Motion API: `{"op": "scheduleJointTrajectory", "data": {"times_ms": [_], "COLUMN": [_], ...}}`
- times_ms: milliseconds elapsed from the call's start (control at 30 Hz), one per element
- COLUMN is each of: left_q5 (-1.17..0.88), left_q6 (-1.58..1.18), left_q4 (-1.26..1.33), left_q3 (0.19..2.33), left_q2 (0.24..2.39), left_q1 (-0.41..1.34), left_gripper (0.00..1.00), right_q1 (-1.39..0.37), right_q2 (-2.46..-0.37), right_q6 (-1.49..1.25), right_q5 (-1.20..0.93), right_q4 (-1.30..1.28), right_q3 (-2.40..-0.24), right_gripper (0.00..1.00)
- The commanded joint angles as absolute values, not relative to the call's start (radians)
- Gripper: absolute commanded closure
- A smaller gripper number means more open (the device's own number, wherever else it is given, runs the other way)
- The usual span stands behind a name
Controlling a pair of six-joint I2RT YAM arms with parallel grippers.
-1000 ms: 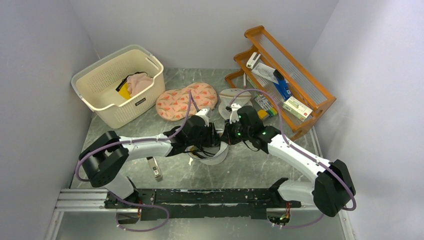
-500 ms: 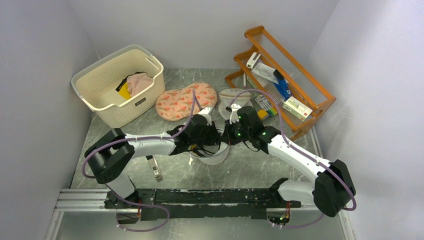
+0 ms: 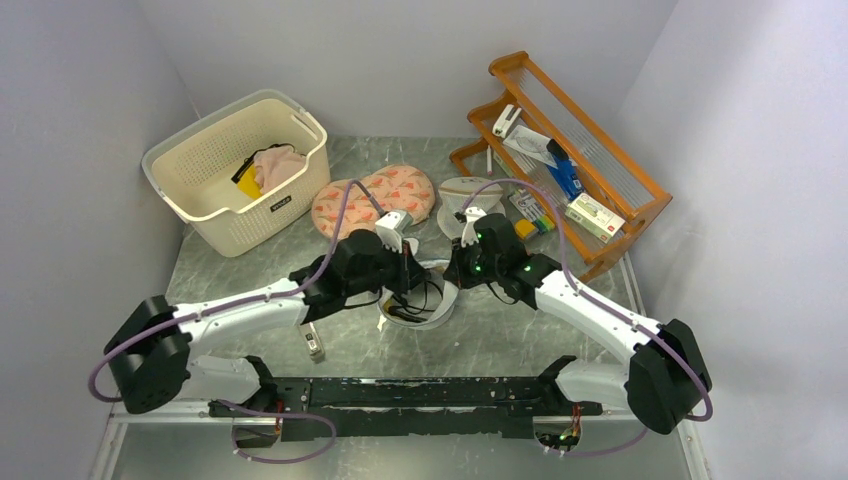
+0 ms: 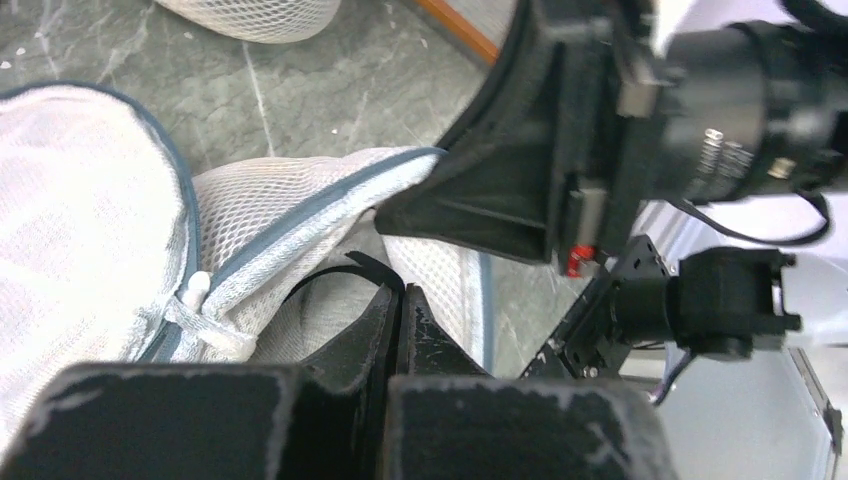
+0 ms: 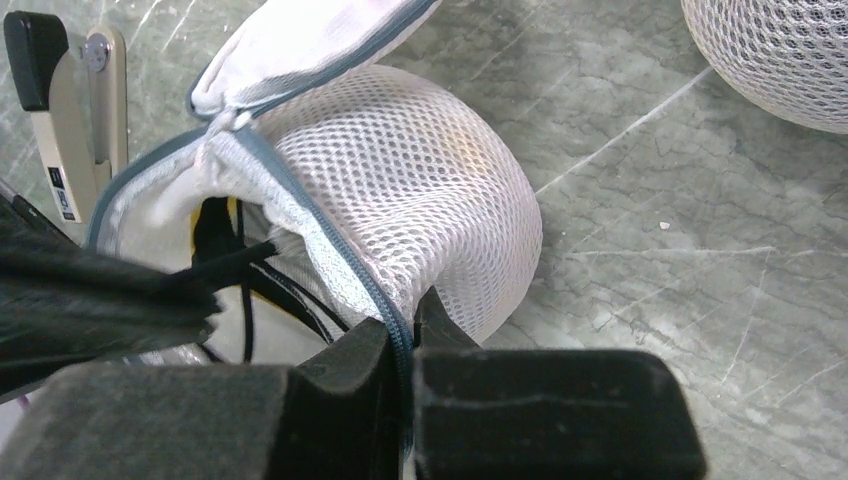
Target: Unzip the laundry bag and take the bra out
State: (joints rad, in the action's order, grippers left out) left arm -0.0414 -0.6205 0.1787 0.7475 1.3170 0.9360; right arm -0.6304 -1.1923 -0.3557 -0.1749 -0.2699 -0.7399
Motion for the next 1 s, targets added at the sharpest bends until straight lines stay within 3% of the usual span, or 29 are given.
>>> {"op": "scheduleJointTrajectory", "data": {"times_ms": [0, 467, 967], "left_q5": [-0.142, -0.407, -0.322], "left_q6": [-0.540, -0.392, -0.242], "left_q4": [0.126, 0.127, 0.103], "left_q3": [0.750, 0.889, 1.127], "left_q2": [1.220, 1.068, 1.056], "left_q1": [0.940, 0.940, 0.940], "left_gripper": [0.93, 0.93, 0.93], "right_q1": [-0.637, -0.638, -0.639], "right_q2": [-1.203, -1.218, -1.224], "right_q6": [-0.372, -0.404, -0.400], "right_q5": [-0.155, -0.183, -0.196], "right_q4": [-0.230, -0.204, -0.203], "right_q3": [-0.735, -0.731, -0.730], "right_gripper": [1.00, 1.00, 0.97]}}
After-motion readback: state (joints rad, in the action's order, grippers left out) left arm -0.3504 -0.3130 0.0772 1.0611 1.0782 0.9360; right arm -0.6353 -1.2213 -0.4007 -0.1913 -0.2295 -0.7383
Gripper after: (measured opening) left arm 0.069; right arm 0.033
